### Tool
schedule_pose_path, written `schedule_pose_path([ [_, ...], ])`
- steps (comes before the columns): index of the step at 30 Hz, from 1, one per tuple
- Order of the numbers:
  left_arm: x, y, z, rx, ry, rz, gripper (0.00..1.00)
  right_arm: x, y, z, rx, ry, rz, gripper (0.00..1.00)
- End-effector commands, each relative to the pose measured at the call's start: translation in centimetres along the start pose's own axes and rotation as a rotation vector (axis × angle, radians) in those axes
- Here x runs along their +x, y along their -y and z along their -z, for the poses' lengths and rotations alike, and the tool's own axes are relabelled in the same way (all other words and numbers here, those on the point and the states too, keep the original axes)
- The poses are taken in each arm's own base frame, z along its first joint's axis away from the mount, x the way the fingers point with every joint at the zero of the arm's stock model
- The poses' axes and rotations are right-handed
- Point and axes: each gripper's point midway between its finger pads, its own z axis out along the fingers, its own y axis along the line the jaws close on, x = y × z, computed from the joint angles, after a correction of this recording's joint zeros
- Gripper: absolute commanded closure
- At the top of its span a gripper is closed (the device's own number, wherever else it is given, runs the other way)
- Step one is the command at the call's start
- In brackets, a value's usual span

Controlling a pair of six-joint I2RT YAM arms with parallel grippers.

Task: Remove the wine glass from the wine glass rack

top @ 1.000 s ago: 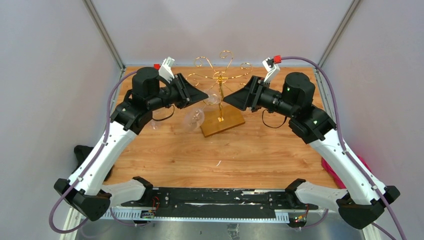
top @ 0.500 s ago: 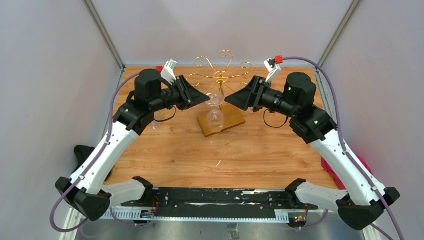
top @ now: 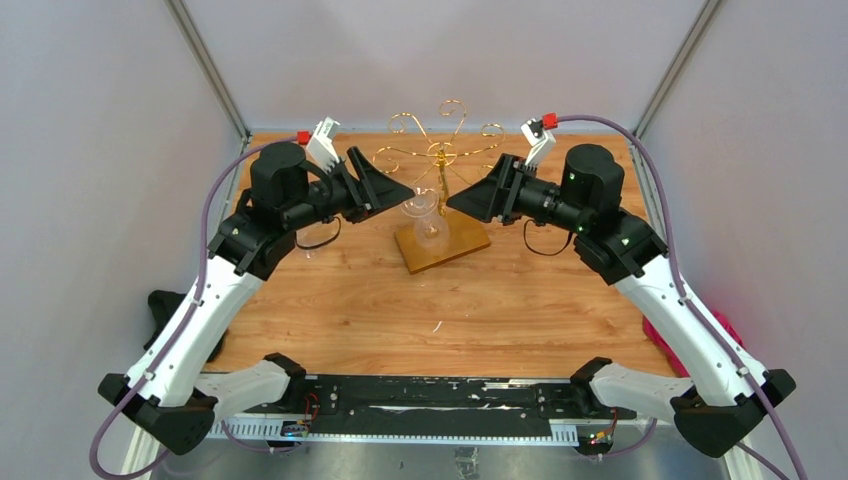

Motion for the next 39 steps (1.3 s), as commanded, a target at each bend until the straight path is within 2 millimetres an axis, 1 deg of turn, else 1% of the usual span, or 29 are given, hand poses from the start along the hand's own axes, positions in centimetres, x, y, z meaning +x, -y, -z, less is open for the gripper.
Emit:
schedule_pose_path([
  [1, 0.5, -0.3, 1.1, -0.032, -0.004, -0.029, 0.43, 0.2, 0.6, -0.1, 0.000, -0.004, 0.004, 0.40],
  [5, 1.3, -1.4, 0.7, -0.042, -0.020, -0.013, 0.42, 0.1, 0.6, 0.0, 0.002, 0.001, 0.004, 0.40],
  [13, 1.6, -2.0, -0.5, -0.023, -0.032, 0.013, 0.40, -0.1, 1.0, 0.1, 0.009, 0.006, -0.004, 0.40],
  [16, 1.6, -1.9, -1.2, 0.000, -0.038, 0.028, 0.40, -0.2, 1.2, 0.2, 0.010, 0.006, -0.008, 0.40],
  [20, 1.3, -1.5, -1.7, 0.024, -0.035, 0.039, 0.40, -0.2, 1.5, 0.3, 0.014, 0.005, -0.015, 0.40],
  [23, 1.3, -1.7, -2.0, 0.019, -0.040, 0.038, 0.40, -0.5, 1.7, 0.4, 0.017, 0.011, -0.016, 0.40],
  [26, 1.4, -1.7, -2.4, 0.028, -0.047, 0.047, 0.44, -0.6, 2.1, 0.4, 0.020, 0.010, -0.023, 0.40],
  [31, 1.4, -1.8, -3.0, 0.038, -0.052, 0.059, 0.57, -0.6, 2.3, 0.4, 0.016, 0.009, -0.032, 0.41],
  [33, 1.4, -1.8, -3.2, 0.043, -0.053, 0.063, 0.61, -0.7, 2.4, 0.5, 0.017, 0.010, -0.036, 0.41],
  [39, 1.5, -2.2, -3.6, 0.039, -0.058, 0.071, 0.64, -0.7, 2.8, 0.6, 0.019, 0.011, -0.045, 0.41],
])
